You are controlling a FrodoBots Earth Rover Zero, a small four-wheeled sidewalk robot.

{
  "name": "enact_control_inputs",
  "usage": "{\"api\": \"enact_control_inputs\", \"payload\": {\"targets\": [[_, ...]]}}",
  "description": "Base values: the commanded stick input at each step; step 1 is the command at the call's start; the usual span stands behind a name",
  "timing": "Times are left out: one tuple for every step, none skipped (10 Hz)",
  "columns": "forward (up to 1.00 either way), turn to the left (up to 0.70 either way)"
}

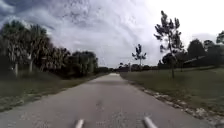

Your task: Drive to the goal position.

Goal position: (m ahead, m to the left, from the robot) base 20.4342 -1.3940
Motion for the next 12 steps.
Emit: {"api": "enact_control_inputs", "payload": {"targets": [[0.69, 0.08], [0.69, 0.21], [0.69, 0.31], [0.69, 0.14], [0.69, 0.03], [0.69, 0.03], [0.69, 0.03], [0.69, 0.03], [0.69, 0.21], [0.69, 0.34], [0.69, 0.34], [0.69, 0.34]]}}
